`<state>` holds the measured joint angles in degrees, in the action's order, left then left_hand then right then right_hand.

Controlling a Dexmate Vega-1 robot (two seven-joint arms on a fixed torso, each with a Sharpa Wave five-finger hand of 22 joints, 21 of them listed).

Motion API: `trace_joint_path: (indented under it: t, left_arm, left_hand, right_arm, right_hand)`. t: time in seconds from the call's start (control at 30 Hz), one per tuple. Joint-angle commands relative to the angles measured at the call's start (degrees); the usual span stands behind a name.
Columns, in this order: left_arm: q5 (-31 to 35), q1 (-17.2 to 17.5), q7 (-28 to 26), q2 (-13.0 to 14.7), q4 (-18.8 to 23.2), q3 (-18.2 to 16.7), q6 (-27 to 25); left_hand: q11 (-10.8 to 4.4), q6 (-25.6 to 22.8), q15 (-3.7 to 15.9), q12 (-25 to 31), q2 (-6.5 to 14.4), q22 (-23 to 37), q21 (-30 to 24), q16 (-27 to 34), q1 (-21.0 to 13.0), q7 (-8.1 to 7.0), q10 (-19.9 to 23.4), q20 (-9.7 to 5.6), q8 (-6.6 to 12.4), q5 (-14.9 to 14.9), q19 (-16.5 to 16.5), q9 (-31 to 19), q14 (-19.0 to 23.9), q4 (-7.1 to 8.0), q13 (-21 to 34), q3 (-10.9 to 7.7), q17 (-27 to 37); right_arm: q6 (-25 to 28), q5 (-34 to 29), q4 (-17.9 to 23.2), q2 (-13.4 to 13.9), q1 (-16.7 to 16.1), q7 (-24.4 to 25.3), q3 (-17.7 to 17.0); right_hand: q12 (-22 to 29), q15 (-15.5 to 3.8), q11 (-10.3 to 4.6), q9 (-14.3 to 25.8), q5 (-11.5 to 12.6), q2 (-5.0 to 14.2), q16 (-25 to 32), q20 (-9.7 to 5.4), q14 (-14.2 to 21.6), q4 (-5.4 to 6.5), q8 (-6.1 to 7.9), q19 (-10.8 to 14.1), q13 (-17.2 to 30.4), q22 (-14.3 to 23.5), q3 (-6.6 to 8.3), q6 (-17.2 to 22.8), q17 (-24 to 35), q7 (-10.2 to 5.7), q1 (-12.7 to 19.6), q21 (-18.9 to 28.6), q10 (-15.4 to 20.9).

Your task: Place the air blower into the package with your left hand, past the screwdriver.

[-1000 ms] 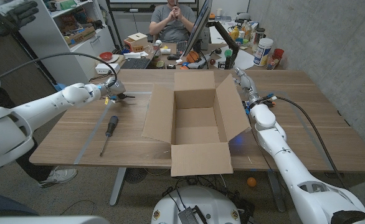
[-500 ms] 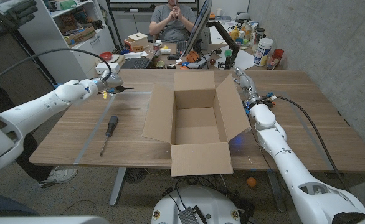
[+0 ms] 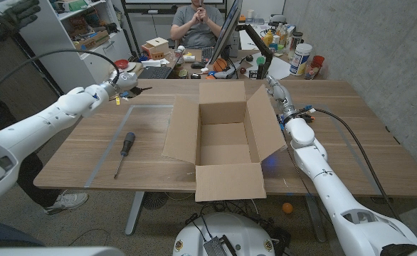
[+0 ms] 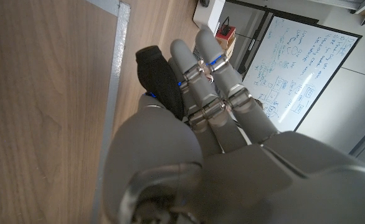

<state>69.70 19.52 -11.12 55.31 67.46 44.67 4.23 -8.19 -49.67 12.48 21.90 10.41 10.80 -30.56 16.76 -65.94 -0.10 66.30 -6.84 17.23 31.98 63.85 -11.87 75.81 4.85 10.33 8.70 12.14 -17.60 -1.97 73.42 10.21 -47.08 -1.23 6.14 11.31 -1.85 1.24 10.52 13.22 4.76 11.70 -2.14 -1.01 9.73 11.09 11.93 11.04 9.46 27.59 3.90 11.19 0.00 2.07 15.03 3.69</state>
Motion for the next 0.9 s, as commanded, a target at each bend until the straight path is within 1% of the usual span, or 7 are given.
trace_joint_path:
  t: [0.03,0.13,0.33,0.4,0.63,0.77,0.9]
  left_arm:
    - [-7.58,4.73,0.30,0.65,5.54,-7.34,-1.98]
    - [-9.67,5.99,0.84,0.82,7.03,-8.96,-2.50]
    - [-13.33,8.20,1.34,0.87,9.44,-11.67,-3.04]
    - [-13.51,9.05,1.30,1.16,10.58,-12.20,-3.53]
    - [-17.69,12.19,2.26,1.63,14.43,-15.35,-4.12]
    - [-21.02,13.57,2.85,1.16,16.25,-17.48,-4.56]
    - [-23.76,14.06,4.13,0.70,17.43,-18.90,-4.77]
  left_hand:
    - [-0.24,-5.53,0.16,-0.48,-0.01,0.12,-0.50,0.32,-0.40,4.88,0.41,0.05,-0.30,-0.25,0.25,-0.30,0.61,0.59,0.06,0.13,0.16]
    - [0.00,-5.50,0.12,-0.70,-0.02,0.12,-0.50,0.31,-0.32,4.93,0.31,0.05,-0.45,-0.38,0.21,-0.39,0.66,0.86,0.07,0.21,0.21]
    - [-0.06,-5.45,0.10,-0.99,0.09,0.12,-0.56,0.36,-0.10,4.99,0.29,-0.01,-0.75,-0.59,0.27,-0.43,0.85,1.37,0.09,0.31,0.31]
    - [-0.03,-5.46,0.11,-1.07,0.11,0.12,-0.56,0.36,-0.06,4.98,0.26,-0.01,-0.80,-0.64,0.27,-0.46,0.87,1.48,0.09,0.33,0.33]
    - [0.08,-5.41,0.10,-1.30,0.15,0.13,-0.58,0.41,0.05,4.96,0.31,-0.09,-1.03,-0.81,0.25,-0.56,1.00,1.87,0.10,0.39,0.42]
    - [0.09,-5.34,0.05,-1.45,0.14,0.12,-0.58,0.44,0.26,5.07,0.29,-0.10,-1.19,-0.92,0.22,-0.62,1.10,2.19,0.11,0.50,0.47]
    - [0.12,-5.41,0.04,-1.58,0.13,0.12,-0.58,0.46,0.44,5.17,0.38,-0.11,-1.30,-1.03,0.21,-0.71,1.17,2.51,0.12,0.60,0.52]
  right_arm:
    - [0.51,0.00,1.82,0.24,-1.01,-0.16,0.04]
    - [0.59,0.10,2.47,0.32,-1.43,-0.15,-0.10]
    - [1.50,0.20,3.53,0.66,-1.73,-0.71,-0.15]
    - [1.62,0.25,3.81,0.76,-1.71,-1.06,-0.07]
    - [2.20,0.18,5.80,1.22,-2.46,-1.67,-0.03]
    - [2.24,0.39,6.58,1.36,-3.05,-1.85,-0.24]
    - [2.23,0.61,7.31,1.40,-3.82,-1.81,-0.55]
  right_hand:
    - [0.37,-1.08,-0.03,0.18,0.32,4.02,0.04,-2.70,0.28,-0.06,0.17,0.45,0.11,0.27,0.00,0.53,0.18,0.28,-0.59,-0.12,0.64]
    - [0.38,-1.06,0.08,0.18,0.33,4.02,0.04,-2.67,0.29,-0.05,0.18,0.45,0.11,0.27,0.00,0.57,0.18,0.28,-0.59,-0.18,0.68]
    - [0.36,-1.05,0.06,0.18,0.34,4.02,0.02,-2.69,0.33,-0.06,0.16,0.53,0.11,0.27,0.00,0.59,0.18,0.30,-0.59,-0.29,0.69]
    - [0.38,-1.03,0.08,0.18,0.34,4.01,0.02,-2.69,0.35,-0.06,0.15,0.55,0.11,0.27,-0.01,0.55,0.18,0.31,-0.59,-0.32,0.74]
    - [0.35,-1.01,0.05,0.18,0.34,4.01,0.00,-2.66,0.37,-0.05,0.14,0.58,0.12,0.27,-0.02,0.60,0.18,0.29,-0.59,-0.47,0.74]
    - [0.34,-1.02,-0.03,0.18,0.35,4.00,-0.01,-2.66,0.38,-0.05,0.14,0.60,0.12,0.28,-0.03,0.62,0.18,0.29,-0.59,-0.57,0.75]
    - [0.32,-1.08,-0.01,0.19,0.34,3.94,-0.03,-2.71,0.37,-0.03,0.13,0.62,0.12,0.28,-0.09,0.64,0.20,0.30,-0.64,-0.67,0.75]
